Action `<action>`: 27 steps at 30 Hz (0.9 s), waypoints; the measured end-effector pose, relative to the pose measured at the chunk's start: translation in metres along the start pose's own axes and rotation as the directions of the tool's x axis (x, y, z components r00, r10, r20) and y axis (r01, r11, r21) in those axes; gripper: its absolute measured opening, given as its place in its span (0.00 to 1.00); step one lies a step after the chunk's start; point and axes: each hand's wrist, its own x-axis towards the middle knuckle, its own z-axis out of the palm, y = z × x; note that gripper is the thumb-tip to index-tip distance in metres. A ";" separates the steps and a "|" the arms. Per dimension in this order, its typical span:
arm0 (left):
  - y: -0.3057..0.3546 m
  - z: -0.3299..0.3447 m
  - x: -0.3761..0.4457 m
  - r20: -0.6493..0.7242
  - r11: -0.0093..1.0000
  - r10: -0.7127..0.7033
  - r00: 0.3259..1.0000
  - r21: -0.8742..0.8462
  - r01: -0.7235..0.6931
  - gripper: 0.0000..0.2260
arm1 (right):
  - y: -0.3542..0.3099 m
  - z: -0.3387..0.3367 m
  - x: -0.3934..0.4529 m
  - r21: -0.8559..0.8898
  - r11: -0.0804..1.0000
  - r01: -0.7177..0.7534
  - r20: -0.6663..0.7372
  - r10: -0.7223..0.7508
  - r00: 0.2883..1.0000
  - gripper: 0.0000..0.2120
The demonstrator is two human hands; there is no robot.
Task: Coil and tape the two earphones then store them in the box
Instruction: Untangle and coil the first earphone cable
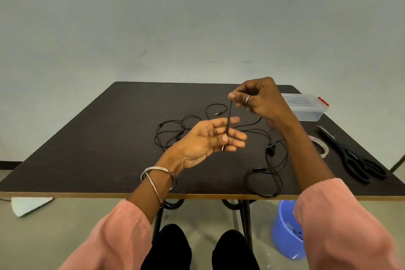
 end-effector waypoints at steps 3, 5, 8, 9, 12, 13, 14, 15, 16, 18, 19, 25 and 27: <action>0.003 -0.001 0.000 0.027 0.998 0.047 0.999 -0.041 -0.046 0.20 | 0.010 0.005 0.001 0.020 1.000 -0.004 -0.059 0.005 0.998 0.08; 0.007 -0.001 0.000 0.019 0.991 0.086 0.996 -0.105 -0.084 0.21 | 0.023 0.011 -0.003 0.029 0.999 -0.029 -0.087 0.032 0.996 0.08; 0.016 -0.002 0.005 -0.052 0.961 0.137 0.989 -0.235 -0.146 0.20 | 0.045 0.026 -0.015 0.072 0.996 -0.058 -0.046 0.062 0.997 0.10; 0.019 -0.003 0.007 -0.087 0.951 0.150 0.985 -0.259 -0.167 0.20 | 0.050 0.033 -0.021 0.060 0.996 -0.066 -0.021 0.068 0.997 0.11; 0.026 -0.007 0.016 -0.201 0.941 0.178 0.963 -0.252 -0.227 0.17 | 0.050 0.052 -0.042 -0.063 0.997 -0.047 0.091 0.052 0.994 0.11; 0.028 -0.008 0.018 -0.241 0.943 0.180 0.954 -0.235 -0.237 0.17 | 0.047 0.056 -0.050 -0.105 0.994 -0.026 0.138 0.040 0.990 0.10; 0.029 -0.009 0.020 -0.284 0.948 0.179 0.942 -0.208 -0.243 0.16 | 0.044 0.059 -0.057 -0.149 0.989 0.002 0.186 0.026 0.982 0.10; 0.029 -0.011 0.022 -0.325 0.955 0.177 0.929 -0.170 -0.242 0.15 | 0.041 0.060 -0.063 -0.194 0.981 0.029 0.233 0.018 0.972 0.10; 0.028 -0.012 0.023 -0.358 0.964 0.175 0.917 -0.126 -0.233 0.15 | 0.037 0.060 -0.068 -0.233 0.971 0.049 0.272 0.016 0.962 0.11; 0.026 -0.015 0.023 -0.392 0.981 0.165 0.905 -0.028 -0.191 0.15 | 0.028 0.053 -0.073 -0.280 0.957 0.078 0.300 0.011 0.954 0.12; 0.024 -0.016 0.022 -0.395 0.986 0.156 0.905 0.015 -0.163 0.15 | 0.023 0.049 -0.073 -0.291 0.951 0.102 0.290 -0.014 0.957 0.11; 0.010 -0.017 0.016 -0.325 0.983 0.095 0.941 0.177 -0.038 0.21 | 0.001 0.019 -0.061 -0.285 0.946 0.157 0.169 -0.112 0.979 0.05; 0.008 -0.013 0.014 -0.284 0.988 0.067 0.956 0.149 -0.025 0.22 | -0.002 0.012 -0.053 -0.282 0.948 0.148 0.128 -0.116 0.985 0.05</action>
